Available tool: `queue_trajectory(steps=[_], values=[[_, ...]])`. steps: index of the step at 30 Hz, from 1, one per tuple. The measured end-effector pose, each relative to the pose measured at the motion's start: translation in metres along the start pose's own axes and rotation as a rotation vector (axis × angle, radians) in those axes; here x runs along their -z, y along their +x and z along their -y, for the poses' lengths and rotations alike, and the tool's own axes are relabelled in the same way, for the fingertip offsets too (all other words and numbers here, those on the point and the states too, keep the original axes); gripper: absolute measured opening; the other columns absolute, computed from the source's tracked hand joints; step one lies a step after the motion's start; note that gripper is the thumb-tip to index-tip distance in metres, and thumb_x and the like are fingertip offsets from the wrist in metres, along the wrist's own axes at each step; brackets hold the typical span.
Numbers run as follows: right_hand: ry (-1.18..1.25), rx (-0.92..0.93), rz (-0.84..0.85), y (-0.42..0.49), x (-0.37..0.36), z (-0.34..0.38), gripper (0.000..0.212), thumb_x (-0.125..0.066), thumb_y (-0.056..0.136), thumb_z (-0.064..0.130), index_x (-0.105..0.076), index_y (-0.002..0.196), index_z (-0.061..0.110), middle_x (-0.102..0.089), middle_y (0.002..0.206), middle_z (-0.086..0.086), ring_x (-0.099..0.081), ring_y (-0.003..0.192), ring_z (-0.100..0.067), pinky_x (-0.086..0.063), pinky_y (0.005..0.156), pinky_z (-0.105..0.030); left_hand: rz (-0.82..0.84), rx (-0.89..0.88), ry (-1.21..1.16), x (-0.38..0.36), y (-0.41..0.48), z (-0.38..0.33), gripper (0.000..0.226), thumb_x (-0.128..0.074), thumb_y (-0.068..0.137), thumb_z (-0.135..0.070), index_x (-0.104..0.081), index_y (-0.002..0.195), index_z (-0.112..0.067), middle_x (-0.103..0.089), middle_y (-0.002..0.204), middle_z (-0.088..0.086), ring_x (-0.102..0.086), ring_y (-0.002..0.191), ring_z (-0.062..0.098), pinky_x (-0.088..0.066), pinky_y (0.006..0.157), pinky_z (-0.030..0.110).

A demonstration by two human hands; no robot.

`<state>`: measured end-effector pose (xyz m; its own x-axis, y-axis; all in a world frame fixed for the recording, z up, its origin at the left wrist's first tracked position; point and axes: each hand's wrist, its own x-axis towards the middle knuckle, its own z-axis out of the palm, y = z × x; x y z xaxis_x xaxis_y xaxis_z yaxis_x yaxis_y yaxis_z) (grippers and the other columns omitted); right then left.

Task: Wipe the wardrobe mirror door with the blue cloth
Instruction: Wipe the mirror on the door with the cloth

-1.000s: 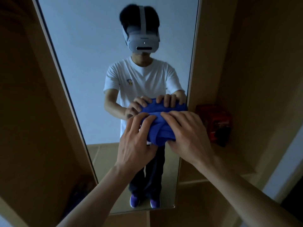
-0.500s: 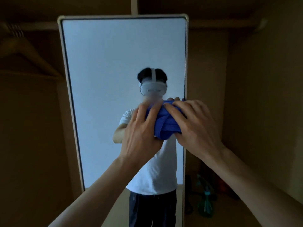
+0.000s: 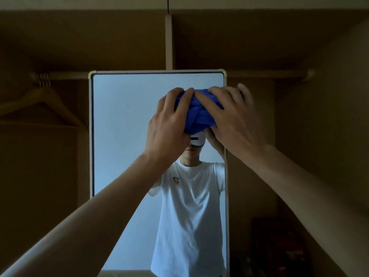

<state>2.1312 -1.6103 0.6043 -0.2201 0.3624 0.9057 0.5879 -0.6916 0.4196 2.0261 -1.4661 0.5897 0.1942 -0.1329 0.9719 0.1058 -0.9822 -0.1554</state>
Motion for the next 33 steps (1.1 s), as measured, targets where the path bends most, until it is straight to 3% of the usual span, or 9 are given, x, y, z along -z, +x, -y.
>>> queue_trajectory(steps=[16, 26, 33], values=[[0.033, -0.004, -0.036, 0.053, -0.017, -0.027, 0.064, -0.064, 0.087, 0.024, -0.043, 0.148, 0.019, -0.052, 0.141, -0.011, -0.048, 0.129, -0.034, -0.032, 0.114, -0.052, -0.017, -0.042, 0.073, -0.008, 0.060, 0.019, 0.080, -0.074, 0.084, -0.019, -0.037, 0.155, -0.011, -0.043, 0.150, 0.012, -0.053, 0.127, 0.034, -0.056, 0.087, 0.045], [0.201, -0.062, 0.059, 0.055, -0.022, -0.027, 0.074, -0.066, 0.075, 0.031, -0.044, 0.144, 0.021, -0.056, 0.138, -0.006, -0.050, 0.127, -0.032, -0.035, 0.108, -0.049, 0.000, -0.003, -0.077, -0.008, 0.058, 0.021, 0.074, -0.077, 0.078, -0.022, -0.049, 0.146, -0.012, -0.049, 0.145, 0.008, -0.052, 0.129, 0.033, -0.055, 0.092, 0.053], [0.249, -0.095, 0.053, 0.027, -0.022, -0.009, 0.072, -0.058, 0.073, 0.032, -0.048, 0.143, 0.020, -0.058, 0.136, -0.005, -0.050, 0.126, -0.031, -0.035, 0.108, -0.049, -0.048, -0.008, -0.119, -0.023, 0.026, 0.022, 0.071, -0.079, 0.076, -0.018, -0.054, 0.142, -0.009, -0.051, 0.143, 0.010, -0.054, 0.126, 0.032, -0.057, 0.088, 0.046]])
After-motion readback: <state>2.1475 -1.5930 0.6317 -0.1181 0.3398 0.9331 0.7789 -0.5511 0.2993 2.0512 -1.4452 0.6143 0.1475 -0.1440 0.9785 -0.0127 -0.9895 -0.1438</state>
